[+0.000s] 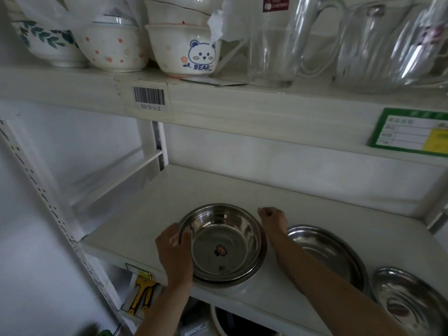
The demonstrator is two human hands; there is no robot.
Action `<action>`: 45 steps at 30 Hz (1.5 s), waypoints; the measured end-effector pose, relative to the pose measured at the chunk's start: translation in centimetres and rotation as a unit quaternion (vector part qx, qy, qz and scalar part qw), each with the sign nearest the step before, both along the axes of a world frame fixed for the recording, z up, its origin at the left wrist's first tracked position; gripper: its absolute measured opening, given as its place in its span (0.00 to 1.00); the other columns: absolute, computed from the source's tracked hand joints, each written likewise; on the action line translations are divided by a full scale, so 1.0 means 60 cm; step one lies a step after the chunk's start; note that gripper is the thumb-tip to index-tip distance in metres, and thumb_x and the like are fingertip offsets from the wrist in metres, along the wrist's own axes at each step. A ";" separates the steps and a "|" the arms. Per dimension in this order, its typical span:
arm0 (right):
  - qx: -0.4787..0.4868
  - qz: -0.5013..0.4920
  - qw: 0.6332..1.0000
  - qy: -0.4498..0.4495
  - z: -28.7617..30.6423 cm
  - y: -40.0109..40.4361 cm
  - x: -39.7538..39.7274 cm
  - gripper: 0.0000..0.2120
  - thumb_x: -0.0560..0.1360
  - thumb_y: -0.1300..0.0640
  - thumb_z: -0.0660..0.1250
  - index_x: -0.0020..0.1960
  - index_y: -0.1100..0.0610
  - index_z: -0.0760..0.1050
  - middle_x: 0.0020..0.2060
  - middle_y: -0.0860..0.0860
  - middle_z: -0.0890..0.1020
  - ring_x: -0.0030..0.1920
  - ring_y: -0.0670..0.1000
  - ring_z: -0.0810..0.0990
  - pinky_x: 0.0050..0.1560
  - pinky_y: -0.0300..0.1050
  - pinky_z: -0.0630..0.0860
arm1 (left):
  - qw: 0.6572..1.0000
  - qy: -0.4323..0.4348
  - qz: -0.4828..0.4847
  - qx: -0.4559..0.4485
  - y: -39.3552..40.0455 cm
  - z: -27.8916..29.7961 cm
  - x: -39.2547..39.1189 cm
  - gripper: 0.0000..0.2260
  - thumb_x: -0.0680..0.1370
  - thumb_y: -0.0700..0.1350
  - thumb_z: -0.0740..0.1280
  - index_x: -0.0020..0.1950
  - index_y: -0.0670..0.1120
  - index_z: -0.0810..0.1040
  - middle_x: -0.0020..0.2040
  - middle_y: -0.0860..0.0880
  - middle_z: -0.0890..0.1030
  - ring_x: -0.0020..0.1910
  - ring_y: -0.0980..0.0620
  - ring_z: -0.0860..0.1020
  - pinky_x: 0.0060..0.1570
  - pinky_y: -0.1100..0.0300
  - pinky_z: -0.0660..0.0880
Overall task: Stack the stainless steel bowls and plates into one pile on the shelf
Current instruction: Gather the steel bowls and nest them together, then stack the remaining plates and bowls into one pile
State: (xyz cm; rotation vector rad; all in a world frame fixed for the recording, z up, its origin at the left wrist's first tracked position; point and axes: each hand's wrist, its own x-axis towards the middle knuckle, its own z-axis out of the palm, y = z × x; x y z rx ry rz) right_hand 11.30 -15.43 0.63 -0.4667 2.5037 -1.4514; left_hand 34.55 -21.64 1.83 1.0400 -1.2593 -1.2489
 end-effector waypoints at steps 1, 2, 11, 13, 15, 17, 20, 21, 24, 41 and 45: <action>-0.015 -0.006 1.000 -0.004 0.006 0.007 -0.006 0.14 0.75 0.52 0.69 0.52 0.62 0.83 0.49 0.59 0.86 0.52 0.58 0.82 0.49 0.43 0.73 | 1.000 0.001 -0.017 -0.016 0.012 0.012 -0.011 0.09 0.76 0.42 0.69 0.47 0.58 0.78 0.42 0.60 0.79 0.44 0.60 0.78 0.45 0.66 0.73; -0.028 -0.011 1.000 -0.008 0.011 0.015 -0.013 0.14 0.75 0.51 0.70 0.52 0.61 0.83 0.48 0.58 0.86 0.51 0.56 0.82 0.48 0.42 0.71 | 0.999 0.001 -0.030 -0.025 0.024 0.018 -0.023 0.06 0.76 0.42 0.68 0.46 0.53 0.78 0.42 0.55 0.80 0.43 0.57 0.79 0.42 0.66 0.74; -0.038 -0.055 0.998 0.002 0.033 0.159 -0.121 0.16 0.73 0.45 0.70 0.45 0.58 0.83 0.38 0.55 0.85 0.45 0.57 0.83 0.47 0.45 0.75 | 0.963 0.033 -0.242 0.114 0.191 -0.018 -0.133 0.03 0.77 0.37 0.67 0.49 0.42 0.79 0.40 0.44 0.80 0.39 0.51 0.77 0.37 0.65 0.75; -0.018 -0.070 0.997 0.011 0.028 0.200 -0.153 0.17 0.72 0.42 0.70 0.45 0.57 0.83 0.39 0.56 0.85 0.46 0.58 0.84 0.50 0.49 0.77 | 0.950 0.020 -0.268 0.158 0.216 -0.038 -0.145 0.04 0.77 0.37 0.66 0.50 0.42 0.78 0.41 0.44 0.79 0.38 0.51 0.77 0.37 0.62 0.75; 0.002 -0.078 0.997 0.016 0.025 0.235 -0.175 0.18 0.73 0.42 0.69 0.47 0.58 0.83 0.40 0.56 0.85 0.46 0.58 0.83 0.49 0.48 0.77 | 0.940 0.003 -0.279 0.195 0.234 -0.057 -0.157 0.06 0.76 0.39 0.69 0.52 0.40 0.77 0.40 0.44 0.79 0.37 0.51 0.76 0.34 0.60 0.75; 0.038 -0.072 0.997 0.015 0.022 0.264 -0.192 0.19 0.75 0.43 0.67 0.51 0.59 0.83 0.43 0.57 0.85 0.45 0.57 0.81 0.47 0.44 0.73 | 0.932 -0.022 -0.281 0.228 0.245 -0.076 -0.171 0.11 0.74 0.40 0.71 0.53 0.39 0.75 0.40 0.43 0.79 0.34 0.51 0.75 0.30 0.60 0.74; 0.117 -0.043 0.992 0.017 0.010 0.296 -0.214 0.18 0.77 0.46 0.66 0.54 0.60 0.82 0.50 0.58 0.85 0.52 0.59 0.81 0.50 0.45 0.73 | 0.924 -0.051 -0.278 0.258 0.260 -0.095 -0.189 0.12 0.74 0.40 0.72 0.52 0.40 0.71 0.39 0.42 0.78 0.30 0.51 0.74 0.26 0.60 0.74; 0.140 -0.033 0.989 0.014 0.005 0.305 -0.219 0.18 0.77 0.46 0.66 0.55 0.60 0.82 0.52 0.59 0.84 0.54 0.60 0.81 0.52 0.45 0.73 | 0.923 -0.054 -0.275 0.265 0.266 -0.098 -0.195 0.11 0.74 0.39 0.71 0.51 0.41 0.70 0.37 0.43 0.78 0.29 0.51 0.73 0.26 0.60 0.74; 0.191 -0.011 0.981 0.001 -0.012 0.325 -0.225 0.17 0.77 0.48 0.65 0.49 0.61 0.84 0.50 0.59 0.85 0.51 0.59 0.82 0.50 0.45 0.75 | 0.919 -0.049 -0.274 0.281 0.278 -0.106 -0.209 0.07 0.76 0.36 0.67 0.47 0.42 0.68 0.33 0.42 0.75 0.28 0.50 0.72 0.28 0.60 0.72; 0.121 -0.006 0.992 0.033 0.020 0.329 -0.217 0.10 0.75 0.53 0.68 0.47 0.58 0.85 0.40 0.56 0.85 0.43 0.56 0.82 0.48 0.49 0.78 | 0.932 0.053 -0.262 0.247 0.287 -0.060 -0.214 0.06 0.75 0.31 0.67 0.46 0.40 0.73 0.43 0.40 0.78 0.42 0.44 0.79 0.28 0.62 0.80; 0.058 -0.020 0.998 0.030 0.057 0.292 -0.211 0.10 0.73 0.50 0.69 0.44 0.56 0.85 0.36 0.55 0.85 0.41 0.57 0.84 0.44 0.50 0.80 | 0.941 0.084 -0.262 0.198 0.265 -0.016 -0.198 0.04 0.76 0.34 0.67 0.47 0.41 0.76 0.44 0.39 0.80 0.43 0.45 0.81 0.34 0.62 0.80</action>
